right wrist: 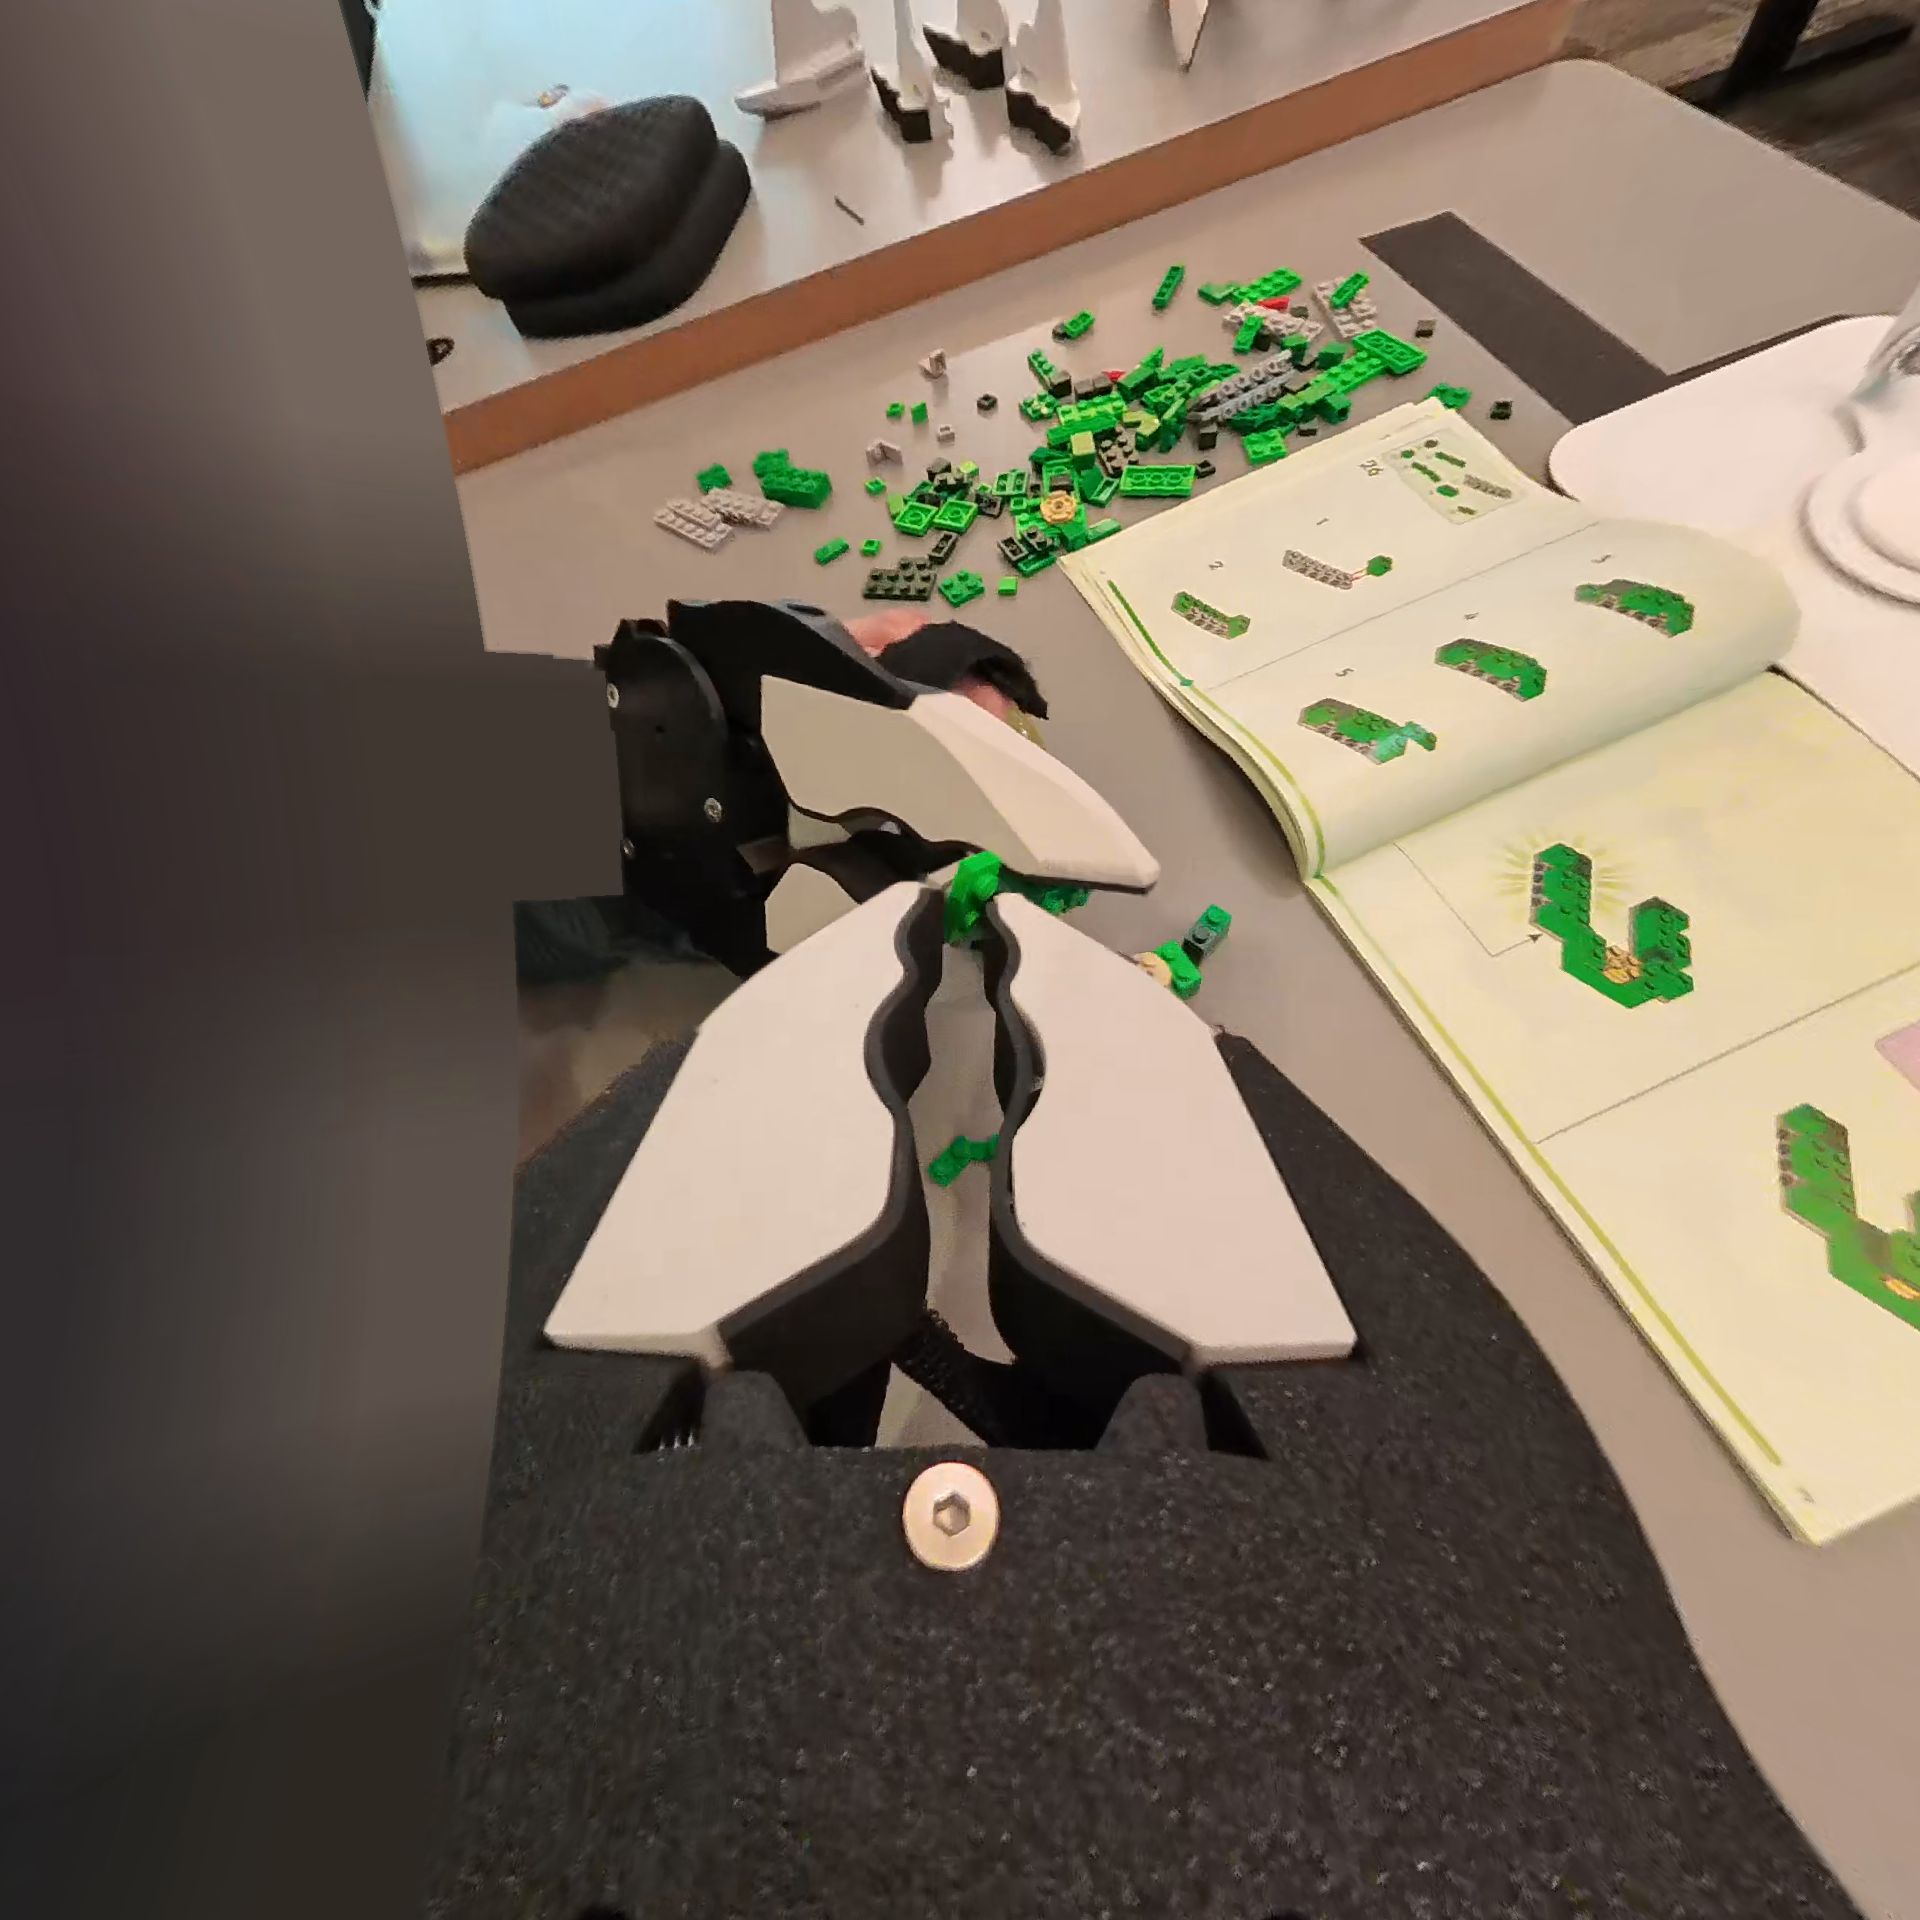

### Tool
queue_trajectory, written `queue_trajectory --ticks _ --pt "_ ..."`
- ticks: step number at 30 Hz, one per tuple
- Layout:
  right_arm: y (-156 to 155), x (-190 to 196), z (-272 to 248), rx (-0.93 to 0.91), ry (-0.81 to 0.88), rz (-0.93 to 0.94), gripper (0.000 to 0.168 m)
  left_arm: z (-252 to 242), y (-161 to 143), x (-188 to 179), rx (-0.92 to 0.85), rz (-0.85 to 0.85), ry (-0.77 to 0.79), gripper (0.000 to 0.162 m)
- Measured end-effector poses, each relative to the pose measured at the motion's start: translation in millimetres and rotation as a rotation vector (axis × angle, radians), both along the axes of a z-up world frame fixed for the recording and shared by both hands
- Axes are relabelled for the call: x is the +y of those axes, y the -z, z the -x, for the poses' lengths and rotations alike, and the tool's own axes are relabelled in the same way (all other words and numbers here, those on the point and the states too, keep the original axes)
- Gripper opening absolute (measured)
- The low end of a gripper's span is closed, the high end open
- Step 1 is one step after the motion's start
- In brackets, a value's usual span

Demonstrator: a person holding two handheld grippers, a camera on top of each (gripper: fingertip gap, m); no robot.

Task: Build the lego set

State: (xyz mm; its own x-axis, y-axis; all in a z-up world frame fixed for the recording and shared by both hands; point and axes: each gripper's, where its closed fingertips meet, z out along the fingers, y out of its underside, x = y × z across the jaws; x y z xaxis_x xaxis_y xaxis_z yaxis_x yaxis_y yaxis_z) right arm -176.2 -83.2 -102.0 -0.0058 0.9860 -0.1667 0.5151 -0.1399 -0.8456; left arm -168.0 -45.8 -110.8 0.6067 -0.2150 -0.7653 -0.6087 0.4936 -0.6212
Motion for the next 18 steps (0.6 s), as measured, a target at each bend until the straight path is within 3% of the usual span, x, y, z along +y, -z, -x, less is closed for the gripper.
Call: queue_trajectory --ticks 9,18 --pt "9.6 1.7 -5.0 -0.155 0.039 -0.176 0.007 2.5 2.0 4.0 0.012 0.008 -0.041 0.014" --pt "9.1 0.6 -2.9 -0.140 0.038 -0.107 0.007 3.7 1.1 4.2 0.020 -0.003 -0.054 0.014"
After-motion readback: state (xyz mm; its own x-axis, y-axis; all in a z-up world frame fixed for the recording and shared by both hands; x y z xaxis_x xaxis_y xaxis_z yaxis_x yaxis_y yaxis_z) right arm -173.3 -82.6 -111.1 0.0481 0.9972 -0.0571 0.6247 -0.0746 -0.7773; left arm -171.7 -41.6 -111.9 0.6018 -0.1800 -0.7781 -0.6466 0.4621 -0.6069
